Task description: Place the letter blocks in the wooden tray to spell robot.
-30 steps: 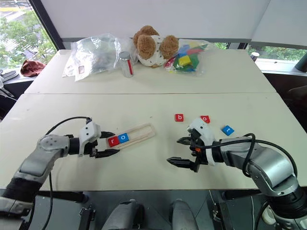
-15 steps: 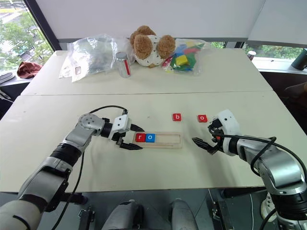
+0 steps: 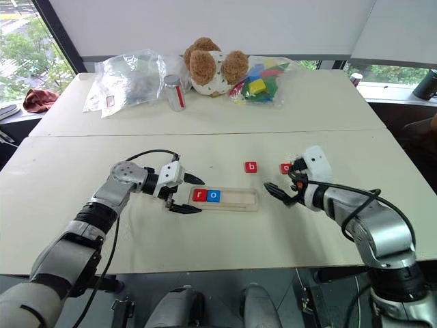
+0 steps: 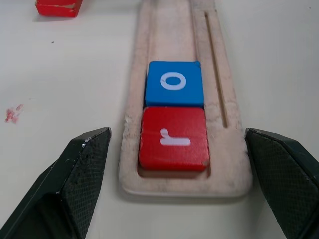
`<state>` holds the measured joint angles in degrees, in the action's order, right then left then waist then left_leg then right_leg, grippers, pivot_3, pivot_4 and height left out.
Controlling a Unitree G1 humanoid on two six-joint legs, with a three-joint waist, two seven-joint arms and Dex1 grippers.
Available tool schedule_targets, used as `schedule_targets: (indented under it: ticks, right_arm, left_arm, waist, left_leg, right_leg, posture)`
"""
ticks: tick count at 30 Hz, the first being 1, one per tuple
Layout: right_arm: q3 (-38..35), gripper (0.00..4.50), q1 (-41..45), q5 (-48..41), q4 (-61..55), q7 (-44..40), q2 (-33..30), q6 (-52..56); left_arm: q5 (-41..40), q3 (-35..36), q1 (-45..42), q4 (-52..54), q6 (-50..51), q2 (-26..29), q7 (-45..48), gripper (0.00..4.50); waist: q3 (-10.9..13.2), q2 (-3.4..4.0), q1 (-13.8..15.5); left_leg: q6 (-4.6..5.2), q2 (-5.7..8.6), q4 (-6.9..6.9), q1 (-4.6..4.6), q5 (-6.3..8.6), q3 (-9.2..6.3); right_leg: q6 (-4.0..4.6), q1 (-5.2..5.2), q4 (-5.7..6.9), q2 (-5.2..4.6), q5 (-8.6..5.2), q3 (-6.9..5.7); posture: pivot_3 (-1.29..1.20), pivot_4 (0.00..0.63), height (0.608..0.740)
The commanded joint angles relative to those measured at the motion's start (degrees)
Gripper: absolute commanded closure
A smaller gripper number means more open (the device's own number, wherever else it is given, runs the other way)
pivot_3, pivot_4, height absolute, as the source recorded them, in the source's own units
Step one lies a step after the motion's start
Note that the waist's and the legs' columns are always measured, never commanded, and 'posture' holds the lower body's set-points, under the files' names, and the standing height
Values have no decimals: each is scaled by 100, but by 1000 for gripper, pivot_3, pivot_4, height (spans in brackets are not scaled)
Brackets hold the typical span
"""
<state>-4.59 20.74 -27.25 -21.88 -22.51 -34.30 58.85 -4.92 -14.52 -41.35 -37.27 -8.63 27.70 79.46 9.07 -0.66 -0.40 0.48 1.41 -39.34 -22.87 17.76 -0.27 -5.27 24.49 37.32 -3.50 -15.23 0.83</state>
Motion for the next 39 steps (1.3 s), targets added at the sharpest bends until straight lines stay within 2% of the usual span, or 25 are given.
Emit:
schedule_targets:
  ticks: [1,7,10,16,22,25,30,33,37,39]
  right_arm:
    - [201,0,484,199,306,498,491,208]
    - [515,0,1037,554,1046,987,1323,252]
    - [621,0,1167,690,1279,1156,1637,296]
    - [546,0,1435,1080,1929,1757,2208,414]
    - [640,0,1545,1375,2390,1973,2456,326]
    - [651,798,1596,1501,2519,2034,2577,183]
    - [675,3356,1565,1676,2542,2020,2597,132]
    - [610,3350,1575,1782,2415,2041,2515,48]
    - [172,3350,1551,1798,1740,2199,2378,180]
    - [-343,3350,1302,1725,743,2401,2431,853]
  left_arm:
    - [-349,477,124,835,436,484,-4,76]
    - [-1188,1405,482,2367,2444,1585,-169,76]
    - [-1516,1737,718,3081,3191,1960,-331,76]
    - [-1821,2107,1163,4118,3793,2115,-920,76]
    - [-1970,2203,1410,4582,3956,2050,-1384,76]
    - [-1986,2199,1491,4644,3937,2022,-1543,0]
    - [-2078,2151,1424,4712,3952,2022,-1668,0]
    - [-2137,2022,1341,4799,4010,1986,-1632,0]
    - [-2166,1775,1227,4822,4001,1881,-1509,0]
    - [-2137,1561,1194,4808,3944,1778,-1435,0]
  waist:
    - [0,0,-46]
    - [0,2,-53]
    - [0,2,-43]
    - [0,2,-51]
    - [-1,1,-67]
    - [-1,0,-71]
    - [-1,0,-79]
    - [-1,0,-83]
    - [1,4,-44]
    - [1,4,-20]
  left_leg:
    - [-1,-1,3,0,-1,-2]
    - [-6,-1,13,-8,-3,-4]
    - [-6,2,12,-10,-3,-5]
    - [-11,5,12,-10,-6,-5]
    - [-19,5,13,0,-10,-4]
    - [-18,5,14,21,-9,-3]
    - [-19,3,20,34,-9,0]
    - [-19,2,24,35,-9,0]
    - [-20,3,24,33,-10,1]
    - [-20,4,24,26,-10,-1]
  right_leg:
    - [0,3,2,0,0,1]
    - [0,17,19,-2,0,0]
    - [0,18,24,-5,0,0]
    - [0,17,24,-8,0,1]
    - [0,15,23,-7,0,3]
    - [0,-2,21,-7,0,4]
    - [1,-7,23,-6,0,7]
    - [1,-5,24,-4,-1,7]
    - [1,-6,23,-7,-1,7]
    - [1,-2,22,-8,-1,6]
  posture:
    - [0,150,740]
    - [0,150,740]
    - [0,150,740]
    - [0,150,740]
    - [0,150,740]
    - [0,150,740]
    - [0,150,740]
    - [0,150,740]
    - [0,150,740]
    - [0,150,740]
